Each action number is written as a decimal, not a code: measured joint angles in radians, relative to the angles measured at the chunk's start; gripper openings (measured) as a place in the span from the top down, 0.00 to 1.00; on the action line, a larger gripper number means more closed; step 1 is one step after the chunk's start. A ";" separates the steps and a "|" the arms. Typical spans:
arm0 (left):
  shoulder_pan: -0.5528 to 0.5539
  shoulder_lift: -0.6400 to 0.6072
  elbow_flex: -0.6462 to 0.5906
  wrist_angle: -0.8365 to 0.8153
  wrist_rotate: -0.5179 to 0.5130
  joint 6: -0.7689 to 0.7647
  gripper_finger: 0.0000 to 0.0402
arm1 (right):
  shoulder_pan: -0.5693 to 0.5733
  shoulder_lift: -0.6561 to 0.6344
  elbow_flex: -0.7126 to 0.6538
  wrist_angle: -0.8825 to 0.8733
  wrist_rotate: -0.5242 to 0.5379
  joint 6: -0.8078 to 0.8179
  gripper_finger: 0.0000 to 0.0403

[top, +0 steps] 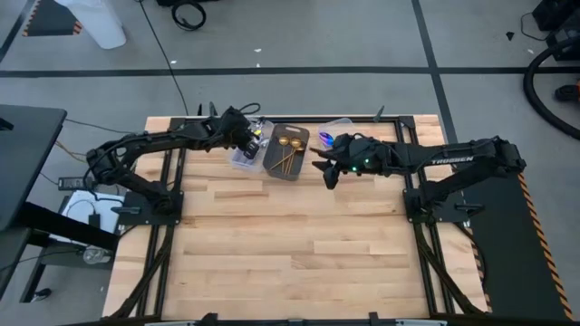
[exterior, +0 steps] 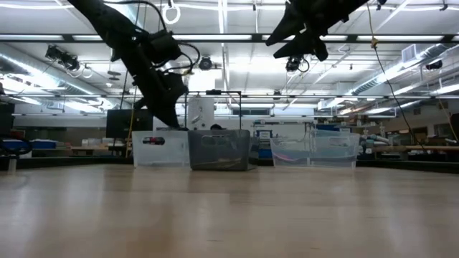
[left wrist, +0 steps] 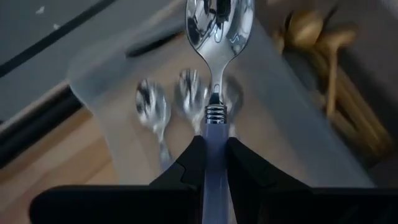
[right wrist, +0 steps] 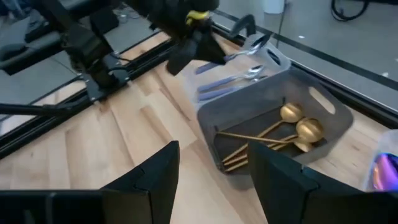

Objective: Sort silverware by color (type)
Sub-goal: Put the purple spoon into the left transparent bin, then return to Home Position

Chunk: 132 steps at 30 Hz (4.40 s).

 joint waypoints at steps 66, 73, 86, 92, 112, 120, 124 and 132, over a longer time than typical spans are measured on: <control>-0.074 -1.026 -0.521 0.134 -0.021 -0.387 0.65 | -0.372 -1.067 -0.632 0.161 0.063 0.198 0.62; -0.138 -1.031 -0.521 0.095 -0.019 -0.392 0.65 | -0.372 -1.212 -0.765 0.217 0.090 0.249 0.62; -0.324 -1.108 -0.693 0.234 -0.038 -0.446 0.65 | -0.372 -1.205 -0.859 0.292 0.049 0.411 0.62; -0.395 -1.182 -0.808 0.271 -0.034 -0.547 0.65 | -0.372 -1.205 -0.859 0.295 0.047 0.368 0.62; -0.456 -1.134 -0.864 0.355 -0.004 -0.481 0.65 | -0.372 -1.205 -0.859 0.295 0.044 0.366 0.62; -0.456 -1.134 -0.864 0.355 -0.004 -0.481 0.65 | -0.372 -1.205 -0.859 0.294 0.044 0.366 0.62; -0.456 -1.134 -0.864 0.355 -0.004 -0.481 0.65 | -0.372 -1.205 -0.858 0.294 0.044 0.366 0.62; -0.456 -1.134 -0.864 0.355 -0.004 -0.481 0.65 | -0.372 -1.205 -0.858 0.294 0.044 0.366 0.62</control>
